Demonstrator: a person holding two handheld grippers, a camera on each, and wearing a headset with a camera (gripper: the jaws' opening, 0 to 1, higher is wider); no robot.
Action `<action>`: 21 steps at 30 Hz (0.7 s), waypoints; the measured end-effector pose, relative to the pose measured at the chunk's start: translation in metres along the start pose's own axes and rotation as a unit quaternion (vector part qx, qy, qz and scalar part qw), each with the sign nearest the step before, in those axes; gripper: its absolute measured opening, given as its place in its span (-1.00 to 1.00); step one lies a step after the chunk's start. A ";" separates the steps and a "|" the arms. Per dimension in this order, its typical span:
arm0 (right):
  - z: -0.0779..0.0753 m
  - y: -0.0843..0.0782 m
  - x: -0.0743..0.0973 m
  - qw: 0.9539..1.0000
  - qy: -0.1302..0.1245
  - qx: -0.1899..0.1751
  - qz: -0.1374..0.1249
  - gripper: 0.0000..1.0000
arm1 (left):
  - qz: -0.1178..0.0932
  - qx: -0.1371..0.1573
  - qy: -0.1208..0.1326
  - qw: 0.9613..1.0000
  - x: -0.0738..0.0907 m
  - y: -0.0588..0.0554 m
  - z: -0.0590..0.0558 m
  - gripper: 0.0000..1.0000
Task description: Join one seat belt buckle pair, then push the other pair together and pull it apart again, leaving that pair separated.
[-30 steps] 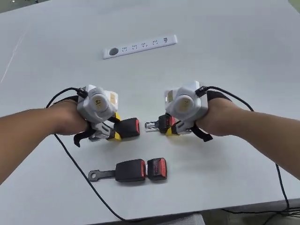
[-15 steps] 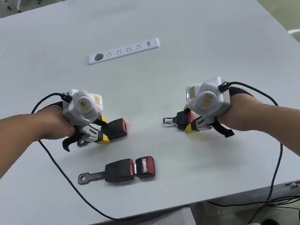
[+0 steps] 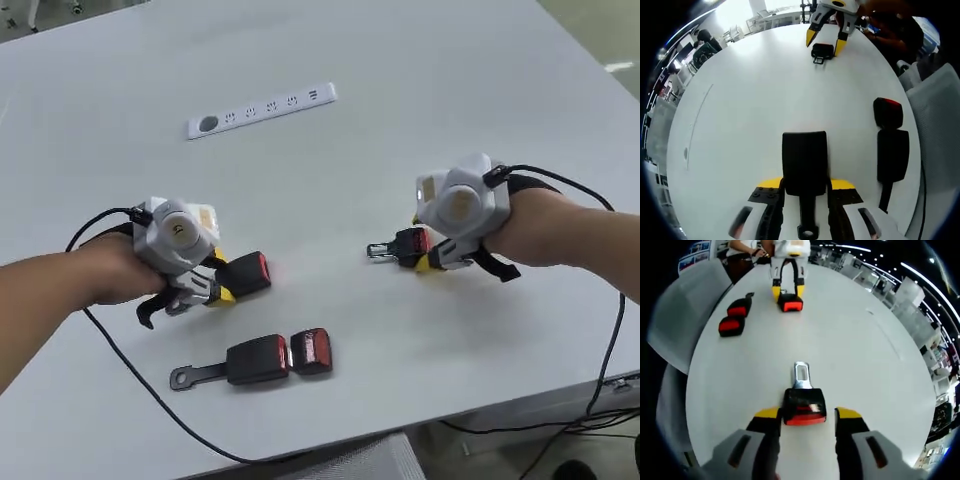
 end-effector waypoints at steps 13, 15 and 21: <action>0.028 -0.013 0.044 0.981 -0.050 -0.153 -0.107 0.17 | -0.092 0.078 0.110 0.987 0.044 0.002 -0.025 0.18; 0.036 -0.015 0.049 0.979 -0.052 -0.159 -0.113 0.22 | -0.110 0.099 0.124 0.981 0.056 -0.002 -0.042 0.30; 0.063 -0.010 0.068 0.972 -0.058 -0.180 -0.139 0.44 | -0.136 0.138 0.145 0.970 0.075 -0.012 -0.080 0.46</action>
Point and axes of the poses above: the centre of the closed fingertips' face, and the gripper's own axes: x roughly backward along the fingers, z roughly to its left, y roughly out of its top, the point moved 3 cm from there along x, roughly backward along the fingers, and after that the axes turned 5 degrees about -x, right-handed, at the moved point
